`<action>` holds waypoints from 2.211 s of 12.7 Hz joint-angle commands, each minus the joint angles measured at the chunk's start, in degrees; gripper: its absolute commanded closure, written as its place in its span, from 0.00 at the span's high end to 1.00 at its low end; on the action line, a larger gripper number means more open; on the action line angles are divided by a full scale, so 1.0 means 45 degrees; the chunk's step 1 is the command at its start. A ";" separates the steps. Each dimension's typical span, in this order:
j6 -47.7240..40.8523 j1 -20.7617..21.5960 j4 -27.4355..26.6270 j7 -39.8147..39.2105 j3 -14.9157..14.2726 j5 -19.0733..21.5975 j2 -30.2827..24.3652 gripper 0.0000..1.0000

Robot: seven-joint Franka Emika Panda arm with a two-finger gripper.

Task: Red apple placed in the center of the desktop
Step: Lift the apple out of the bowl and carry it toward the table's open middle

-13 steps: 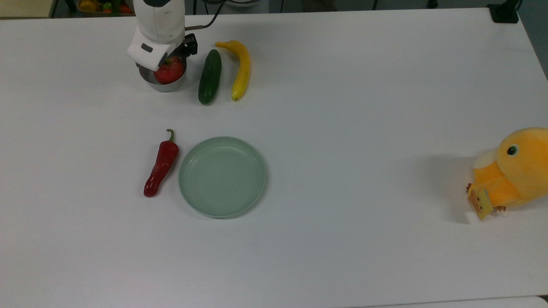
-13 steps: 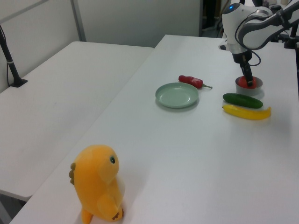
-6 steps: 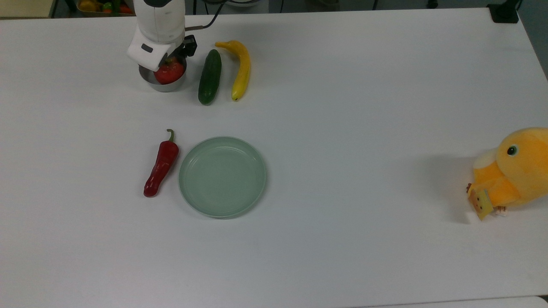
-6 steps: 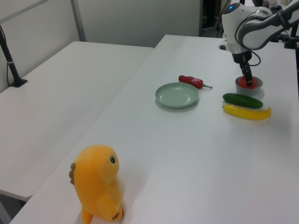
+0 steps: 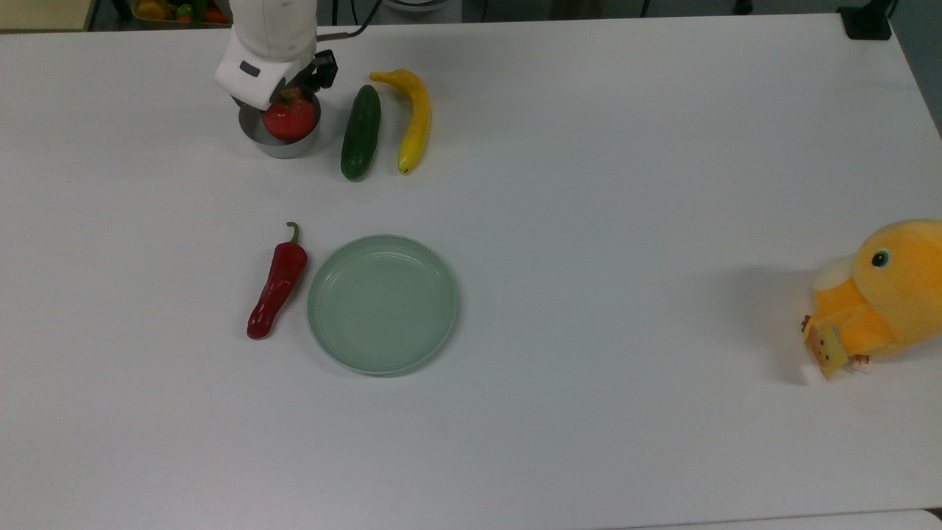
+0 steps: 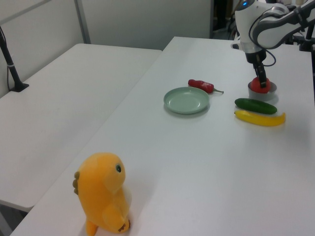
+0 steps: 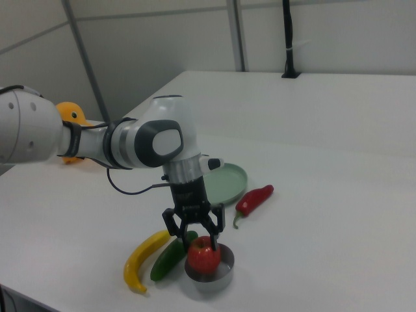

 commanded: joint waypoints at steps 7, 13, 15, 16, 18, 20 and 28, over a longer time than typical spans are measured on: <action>-0.1113 0.0675 0.0729 0.0070 0.0070 0.1050 -0.1585 0.38; -0.1054 0.0872 0.2309 0.1531 0.0928 0.2201 -0.0883 0.39; -0.1093 0.0833 0.2954 0.2505 0.1492 0.2360 -0.0337 0.39; -0.1152 0.0832 0.3364 0.3382 0.1825 0.2516 -0.0006 0.39; -0.1716 0.0910 0.3912 0.4557 0.2295 0.2692 0.0542 0.39; -0.1718 0.1221 0.4555 0.5690 0.2453 0.3082 0.1146 0.39; -0.1523 0.2570 0.6765 1.0538 0.2688 0.2986 0.3882 0.41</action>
